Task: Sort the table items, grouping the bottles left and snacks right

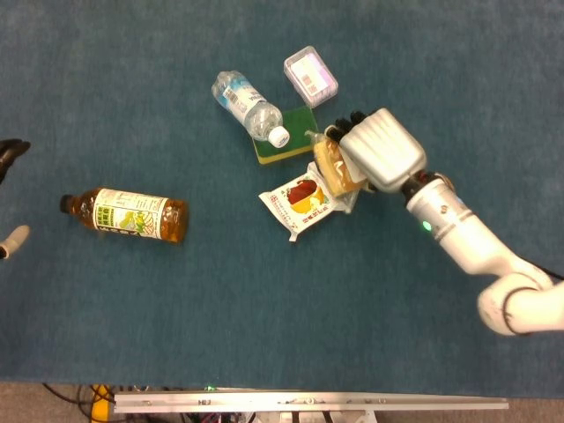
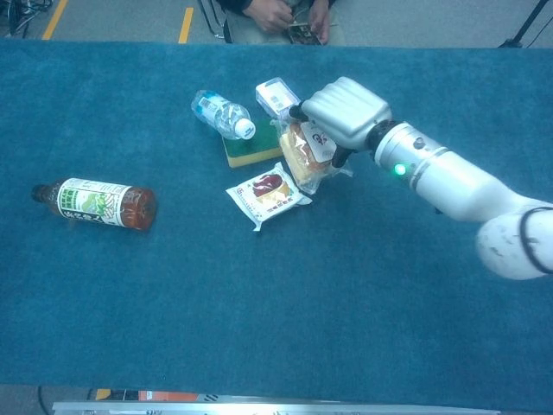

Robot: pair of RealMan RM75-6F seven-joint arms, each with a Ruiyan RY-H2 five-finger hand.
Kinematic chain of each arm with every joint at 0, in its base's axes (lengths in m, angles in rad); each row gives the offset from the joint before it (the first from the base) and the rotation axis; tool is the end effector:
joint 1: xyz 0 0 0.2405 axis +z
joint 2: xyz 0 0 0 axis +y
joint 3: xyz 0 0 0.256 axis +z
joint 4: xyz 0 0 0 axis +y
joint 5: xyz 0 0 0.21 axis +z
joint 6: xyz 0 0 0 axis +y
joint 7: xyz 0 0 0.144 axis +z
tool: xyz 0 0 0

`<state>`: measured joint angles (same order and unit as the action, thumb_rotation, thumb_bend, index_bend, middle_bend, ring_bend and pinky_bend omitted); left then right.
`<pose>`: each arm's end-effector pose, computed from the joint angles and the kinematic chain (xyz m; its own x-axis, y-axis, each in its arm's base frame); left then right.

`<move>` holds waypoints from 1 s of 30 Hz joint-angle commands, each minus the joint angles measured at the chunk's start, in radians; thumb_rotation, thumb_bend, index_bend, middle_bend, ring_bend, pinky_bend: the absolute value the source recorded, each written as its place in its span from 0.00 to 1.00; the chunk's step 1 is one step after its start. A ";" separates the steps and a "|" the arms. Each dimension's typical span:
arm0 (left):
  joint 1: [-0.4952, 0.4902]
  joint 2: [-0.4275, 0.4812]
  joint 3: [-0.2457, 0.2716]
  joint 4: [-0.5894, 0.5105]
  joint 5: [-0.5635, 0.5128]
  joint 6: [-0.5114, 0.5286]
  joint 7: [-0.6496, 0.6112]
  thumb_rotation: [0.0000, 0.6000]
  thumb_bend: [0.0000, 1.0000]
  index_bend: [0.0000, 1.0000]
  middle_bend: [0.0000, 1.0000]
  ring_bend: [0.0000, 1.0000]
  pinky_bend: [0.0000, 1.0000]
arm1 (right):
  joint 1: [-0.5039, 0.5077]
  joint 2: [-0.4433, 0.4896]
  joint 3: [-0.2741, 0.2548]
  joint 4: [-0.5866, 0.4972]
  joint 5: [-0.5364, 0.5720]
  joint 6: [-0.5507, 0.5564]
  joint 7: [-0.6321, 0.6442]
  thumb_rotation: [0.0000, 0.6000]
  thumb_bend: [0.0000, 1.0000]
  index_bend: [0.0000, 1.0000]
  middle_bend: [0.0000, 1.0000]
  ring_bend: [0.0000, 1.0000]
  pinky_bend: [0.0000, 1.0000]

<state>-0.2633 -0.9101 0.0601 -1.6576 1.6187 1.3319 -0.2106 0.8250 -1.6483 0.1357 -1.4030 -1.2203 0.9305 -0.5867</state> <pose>-0.2899 0.2075 0.1827 0.4053 0.1979 0.8925 0.9052 -0.2235 -0.3615 -0.1117 -0.3362 -0.0533 0.6912 -0.0920 0.7168 -0.6184 -0.5884 0.5209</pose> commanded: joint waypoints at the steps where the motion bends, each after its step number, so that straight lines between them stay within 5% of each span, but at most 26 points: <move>1: 0.000 0.000 0.000 0.000 0.000 -0.003 0.000 1.00 0.26 0.07 0.11 0.07 0.21 | -0.031 0.151 -0.020 -0.198 -0.047 -0.009 0.093 1.00 0.08 0.59 0.44 0.44 0.64; 10: 0.005 -0.003 0.001 -0.006 -0.002 -0.013 0.008 1.00 0.26 0.07 0.11 0.07 0.21 | -0.080 0.325 -0.148 -0.393 -0.200 -0.024 0.166 1.00 0.08 0.59 0.44 0.44 0.64; 24: 0.008 -0.008 0.001 -0.015 -0.001 -0.025 0.021 1.00 0.26 0.07 0.11 0.07 0.21 | -0.116 0.362 -0.265 -0.406 -0.319 -0.071 0.171 1.00 0.08 0.54 0.44 0.42 0.63; 30: 0.009 -0.005 0.001 -0.012 -0.009 -0.035 0.017 1.00 0.26 0.07 0.11 0.07 0.21 | -0.104 0.411 -0.287 -0.438 -0.307 -0.130 0.151 1.00 0.09 0.30 0.33 0.32 0.54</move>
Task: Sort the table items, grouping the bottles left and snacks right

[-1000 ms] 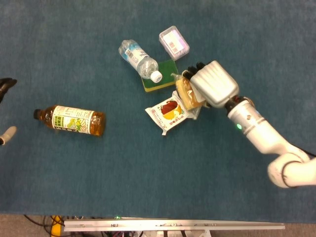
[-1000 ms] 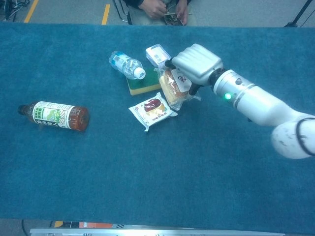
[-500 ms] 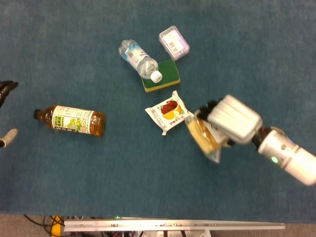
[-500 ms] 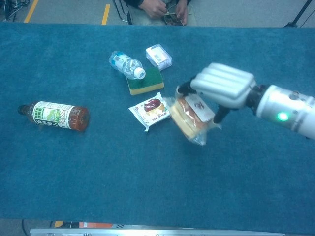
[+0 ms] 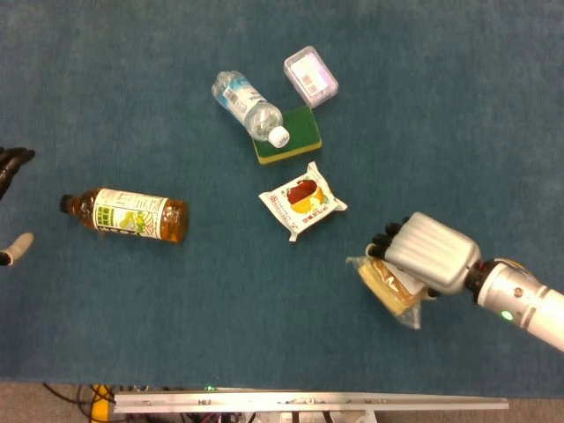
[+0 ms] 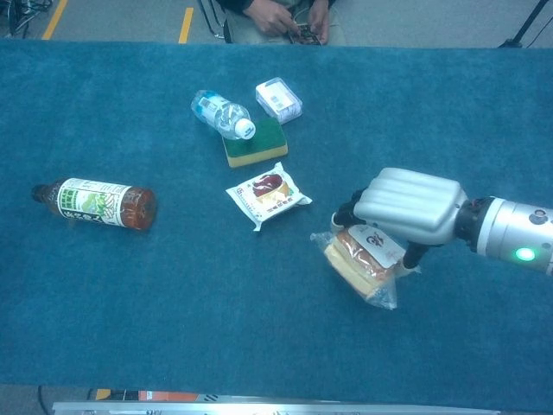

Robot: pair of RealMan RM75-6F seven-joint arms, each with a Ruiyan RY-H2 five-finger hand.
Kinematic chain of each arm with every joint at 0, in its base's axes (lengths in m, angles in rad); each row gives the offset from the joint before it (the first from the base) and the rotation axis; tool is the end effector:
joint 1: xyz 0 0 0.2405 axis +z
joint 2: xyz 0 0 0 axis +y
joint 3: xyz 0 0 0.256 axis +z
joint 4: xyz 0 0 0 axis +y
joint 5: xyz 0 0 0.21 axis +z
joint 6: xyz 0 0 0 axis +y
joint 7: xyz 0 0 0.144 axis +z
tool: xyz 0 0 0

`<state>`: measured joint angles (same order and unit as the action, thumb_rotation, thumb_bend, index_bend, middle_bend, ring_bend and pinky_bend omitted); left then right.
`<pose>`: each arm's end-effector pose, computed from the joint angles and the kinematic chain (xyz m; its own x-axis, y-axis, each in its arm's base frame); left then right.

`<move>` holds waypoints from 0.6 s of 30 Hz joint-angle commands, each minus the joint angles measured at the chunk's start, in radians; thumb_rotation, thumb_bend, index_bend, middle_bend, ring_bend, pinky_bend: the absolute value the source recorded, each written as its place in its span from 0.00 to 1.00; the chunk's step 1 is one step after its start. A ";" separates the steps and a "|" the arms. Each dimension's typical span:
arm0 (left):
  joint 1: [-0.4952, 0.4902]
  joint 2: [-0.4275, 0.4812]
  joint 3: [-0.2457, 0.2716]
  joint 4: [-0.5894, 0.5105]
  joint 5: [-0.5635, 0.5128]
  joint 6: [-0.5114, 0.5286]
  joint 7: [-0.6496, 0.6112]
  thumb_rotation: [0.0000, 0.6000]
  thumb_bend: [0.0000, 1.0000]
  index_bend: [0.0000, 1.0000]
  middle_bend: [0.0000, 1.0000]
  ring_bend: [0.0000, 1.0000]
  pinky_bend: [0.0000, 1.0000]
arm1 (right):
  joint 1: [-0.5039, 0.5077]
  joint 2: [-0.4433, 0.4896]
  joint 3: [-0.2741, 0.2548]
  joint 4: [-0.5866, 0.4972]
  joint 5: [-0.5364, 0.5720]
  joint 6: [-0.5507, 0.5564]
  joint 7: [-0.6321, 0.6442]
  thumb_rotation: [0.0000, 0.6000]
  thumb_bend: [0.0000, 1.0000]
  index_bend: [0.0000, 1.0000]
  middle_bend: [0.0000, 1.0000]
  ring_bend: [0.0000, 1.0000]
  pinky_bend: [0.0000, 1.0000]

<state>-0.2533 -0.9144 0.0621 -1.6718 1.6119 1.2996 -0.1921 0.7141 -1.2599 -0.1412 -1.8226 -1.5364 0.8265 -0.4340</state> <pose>-0.2925 0.2028 0.1761 0.4058 0.2331 0.8838 0.9088 -0.2061 -0.3629 -0.1623 -0.2237 0.0007 0.7851 -0.2822 0.5513 -0.5151 -0.7918 0.3283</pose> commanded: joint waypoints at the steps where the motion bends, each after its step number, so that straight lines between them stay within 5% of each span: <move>1: -0.001 -0.002 -0.001 0.004 -0.003 -0.004 -0.002 1.00 0.26 0.07 0.11 0.07 0.21 | 0.011 0.033 -0.015 -0.028 0.012 -0.038 0.000 1.00 0.09 0.26 0.30 0.31 0.52; 4: -0.002 -0.005 -0.004 0.005 -0.006 -0.006 -0.002 1.00 0.26 0.07 0.11 0.07 0.21 | 0.014 0.060 -0.022 -0.052 0.016 -0.055 -0.003 1.00 0.10 0.12 0.21 0.24 0.46; 10: -0.004 -0.007 -0.006 0.005 -0.002 -0.008 0.000 1.00 0.26 0.06 0.11 0.07 0.21 | 0.003 0.091 -0.014 -0.081 -0.011 -0.024 0.035 0.98 0.10 0.08 0.20 0.22 0.44; 18: 0.005 -0.005 -0.005 0.008 0.003 0.006 -0.010 1.00 0.26 0.06 0.11 0.07 0.21 | 0.004 0.016 0.101 -0.011 0.053 0.037 0.098 1.00 0.09 0.08 0.21 0.22 0.44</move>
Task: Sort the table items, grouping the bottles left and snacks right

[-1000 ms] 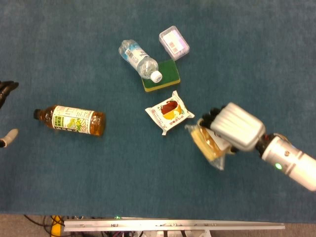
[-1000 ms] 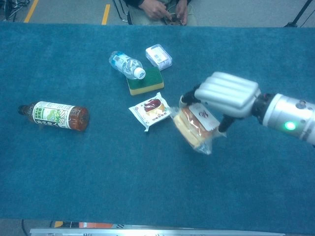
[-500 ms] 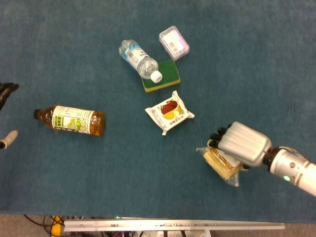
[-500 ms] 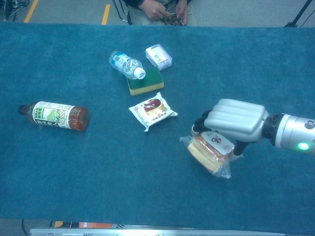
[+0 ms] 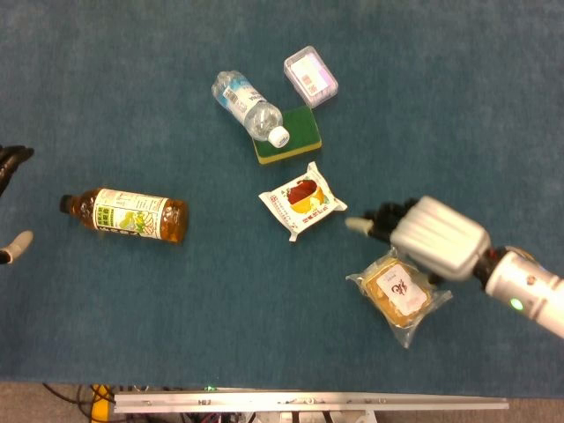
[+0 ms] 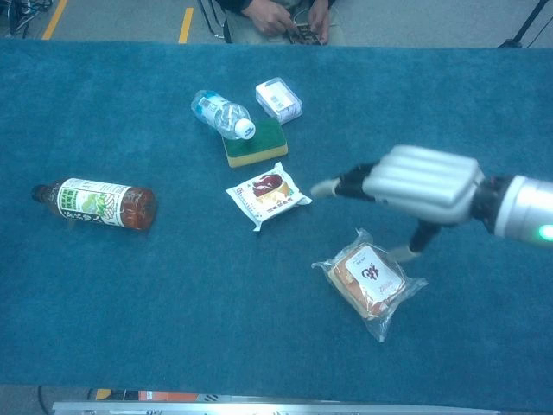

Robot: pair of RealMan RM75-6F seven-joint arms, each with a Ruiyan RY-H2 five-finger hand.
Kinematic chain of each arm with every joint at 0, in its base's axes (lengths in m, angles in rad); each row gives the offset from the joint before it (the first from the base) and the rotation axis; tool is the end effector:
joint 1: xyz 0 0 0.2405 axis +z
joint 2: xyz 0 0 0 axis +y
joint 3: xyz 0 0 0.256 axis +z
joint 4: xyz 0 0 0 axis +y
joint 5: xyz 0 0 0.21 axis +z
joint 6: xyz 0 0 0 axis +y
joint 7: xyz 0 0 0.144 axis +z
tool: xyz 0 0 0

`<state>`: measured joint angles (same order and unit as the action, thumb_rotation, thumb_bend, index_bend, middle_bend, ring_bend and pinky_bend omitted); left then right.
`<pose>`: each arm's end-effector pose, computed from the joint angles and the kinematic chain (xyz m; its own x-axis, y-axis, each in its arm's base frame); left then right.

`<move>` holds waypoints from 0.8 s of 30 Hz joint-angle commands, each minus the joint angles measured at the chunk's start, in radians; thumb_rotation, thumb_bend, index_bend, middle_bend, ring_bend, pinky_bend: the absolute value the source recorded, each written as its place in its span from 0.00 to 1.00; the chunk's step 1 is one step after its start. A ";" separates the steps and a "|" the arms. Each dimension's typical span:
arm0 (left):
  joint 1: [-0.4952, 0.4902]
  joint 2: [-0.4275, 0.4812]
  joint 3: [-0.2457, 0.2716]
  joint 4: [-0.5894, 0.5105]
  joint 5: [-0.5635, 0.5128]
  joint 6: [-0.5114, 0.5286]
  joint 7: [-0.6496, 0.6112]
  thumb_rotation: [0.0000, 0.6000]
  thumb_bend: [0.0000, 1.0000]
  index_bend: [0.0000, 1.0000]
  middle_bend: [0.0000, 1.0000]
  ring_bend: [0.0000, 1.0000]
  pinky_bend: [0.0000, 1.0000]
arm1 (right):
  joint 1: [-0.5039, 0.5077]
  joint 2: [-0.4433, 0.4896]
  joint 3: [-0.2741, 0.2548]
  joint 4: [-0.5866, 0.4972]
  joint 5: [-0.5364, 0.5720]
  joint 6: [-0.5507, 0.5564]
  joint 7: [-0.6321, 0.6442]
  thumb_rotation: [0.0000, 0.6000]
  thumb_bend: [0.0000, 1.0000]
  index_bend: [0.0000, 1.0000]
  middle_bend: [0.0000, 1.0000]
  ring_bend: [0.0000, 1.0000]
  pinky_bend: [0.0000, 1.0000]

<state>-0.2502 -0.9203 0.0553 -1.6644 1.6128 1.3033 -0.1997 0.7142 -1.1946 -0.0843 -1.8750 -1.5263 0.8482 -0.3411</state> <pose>-0.2930 0.2038 0.1761 0.3992 0.2260 0.8886 0.9112 -0.2052 -0.3572 -0.1481 -0.2380 0.0230 0.7121 -0.3088 0.6305 -0.5931 -0.7452 0.3048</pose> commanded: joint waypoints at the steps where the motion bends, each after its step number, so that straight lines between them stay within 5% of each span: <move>1: 0.004 0.001 0.002 0.001 0.004 0.004 -0.003 1.00 0.26 0.06 0.11 0.07 0.21 | 0.008 -0.072 0.059 0.059 0.058 0.015 -0.004 1.00 0.09 0.08 0.21 0.22 0.44; 11: 0.023 0.012 0.010 0.000 0.009 0.025 -0.012 1.00 0.26 0.06 0.11 0.07 0.21 | 0.116 -0.296 0.170 0.226 0.287 -0.076 -0.175 1.00 0.00 0.08 0.22 0.22 0.44; 24: 0.037 0.016 0.016 0.020 0.008 0.032 -0.035 1.00 0.26 0.06 0.11 0.07 0.21 | 0.231 -0.483 0.204 0.397 0.497 -0.123 -0.297 1.00 0.00 0.08 0.22 0.22 0.43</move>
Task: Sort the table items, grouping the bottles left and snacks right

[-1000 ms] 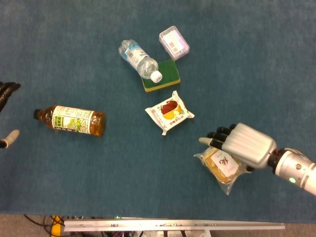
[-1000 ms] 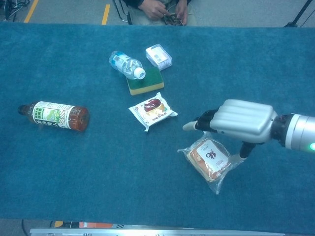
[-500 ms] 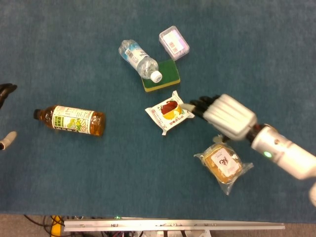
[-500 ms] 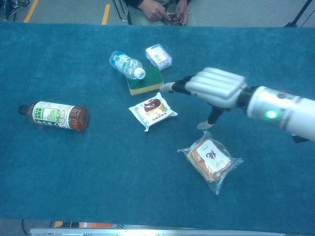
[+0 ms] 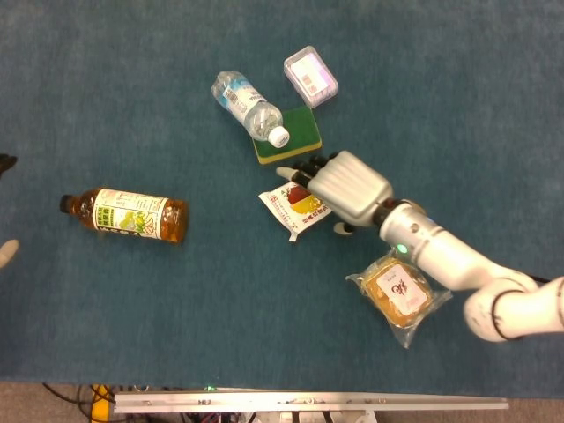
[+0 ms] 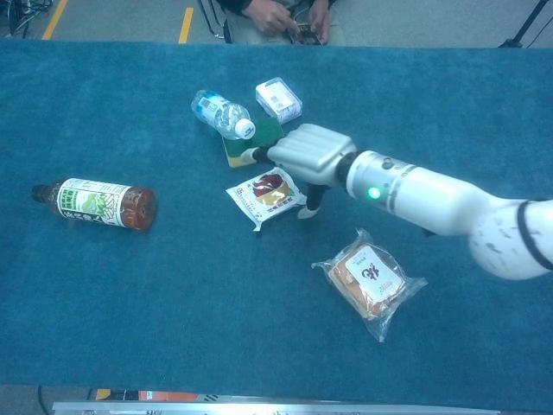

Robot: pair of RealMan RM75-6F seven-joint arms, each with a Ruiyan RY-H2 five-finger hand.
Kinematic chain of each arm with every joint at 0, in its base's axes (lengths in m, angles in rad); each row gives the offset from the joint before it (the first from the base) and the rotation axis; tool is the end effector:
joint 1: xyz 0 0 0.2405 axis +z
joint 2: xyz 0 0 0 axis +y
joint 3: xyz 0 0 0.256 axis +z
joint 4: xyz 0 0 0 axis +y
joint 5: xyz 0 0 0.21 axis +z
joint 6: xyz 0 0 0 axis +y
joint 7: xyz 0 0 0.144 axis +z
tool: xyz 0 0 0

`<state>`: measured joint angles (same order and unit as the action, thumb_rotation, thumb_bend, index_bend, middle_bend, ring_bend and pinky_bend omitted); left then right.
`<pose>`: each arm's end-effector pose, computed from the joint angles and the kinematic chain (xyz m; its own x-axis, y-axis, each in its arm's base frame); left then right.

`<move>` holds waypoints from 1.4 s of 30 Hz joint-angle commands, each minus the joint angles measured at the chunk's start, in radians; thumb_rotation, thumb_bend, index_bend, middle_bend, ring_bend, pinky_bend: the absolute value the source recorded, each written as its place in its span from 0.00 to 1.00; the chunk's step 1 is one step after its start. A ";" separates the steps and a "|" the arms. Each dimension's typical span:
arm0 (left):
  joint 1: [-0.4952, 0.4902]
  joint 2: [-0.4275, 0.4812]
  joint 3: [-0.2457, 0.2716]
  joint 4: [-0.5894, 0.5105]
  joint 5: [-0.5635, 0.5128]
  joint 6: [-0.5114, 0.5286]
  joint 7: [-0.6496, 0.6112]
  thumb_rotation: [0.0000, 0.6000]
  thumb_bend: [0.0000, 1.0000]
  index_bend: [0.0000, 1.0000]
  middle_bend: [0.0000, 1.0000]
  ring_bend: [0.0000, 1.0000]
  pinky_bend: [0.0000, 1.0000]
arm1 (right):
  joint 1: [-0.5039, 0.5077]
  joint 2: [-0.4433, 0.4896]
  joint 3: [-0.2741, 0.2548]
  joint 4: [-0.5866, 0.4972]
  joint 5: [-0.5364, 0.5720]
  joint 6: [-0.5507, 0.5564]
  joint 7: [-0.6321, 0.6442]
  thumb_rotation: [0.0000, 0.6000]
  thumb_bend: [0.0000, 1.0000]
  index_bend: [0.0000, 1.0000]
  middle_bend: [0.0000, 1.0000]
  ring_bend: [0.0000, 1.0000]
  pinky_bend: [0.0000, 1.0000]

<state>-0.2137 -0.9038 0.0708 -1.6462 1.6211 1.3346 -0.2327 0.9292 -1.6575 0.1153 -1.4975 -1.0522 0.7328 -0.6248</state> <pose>-0.3033 0.1910 0.1854 0.3909 0.2262 0.8922 0.9175 -0.1726 -0.3582 -0.0839 -0.3112 -0.0877 0.7151 -0.2919 0.6351 -0.6149 -0.6947 0.3731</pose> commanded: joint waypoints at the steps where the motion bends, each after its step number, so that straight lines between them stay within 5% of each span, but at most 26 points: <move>1: 0.002 -0.001 0.000 0.004 0.001 0.002 -0.004 1.00 0.26 0.06 0.11 0.07 0.21 | 0.023 -0.029 0.006 0.027 0.035 -0.009 -0.015 1.00 0.00 0.08 0.22 0.22 0.43; 12: 0.008 -0.004 0.001 0.020 0.003 0.005 -0.022 1.00 0.26 0.06 0.11 0.07 0.21 | 0.066 -0.077 -0.023 0.064 0.086 0.009 -0.067 1.00 0.00 0.11 0.24 0.22 0.43; 24: 0.013 -0.009 0.002 0.035 0.008 0.011 -0.038 1.00 0.26 0.06 0.11 0.07 0.21 | 0.064 -0.105 -0.039 0.085 0.083 0.088 -0.094 1.00 0.09 0.45 0.38 0.42 0.52; 34: 0.014 -0.010 -0.001 0.041 0.010 0.016 -0.046 1.00 0.26 0.06 0.11 0.07 0.21 | 0.003 0.050 -0.039 -0.091 -0.023 0.146 0.036 1.00 0.09 0.48 0.41 0.44 0.55; 42: 0.013 -0.007 -0.004 0.036 0.001 0.008 -0.043 1.00 0.26 0.06 0.11 0.07 0.21 | -0.085 0.271 -0.106 -0.287 -0.226 0.198 0.203 1.00 0.09 0.48 0.41 0.44 0.55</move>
<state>-0.2004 -0.9104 0.0675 -1.6092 1.6225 1.3435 -0.2764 0.8806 -1.4441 0.0394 -1.7301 -1.2109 0.9057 -0.4781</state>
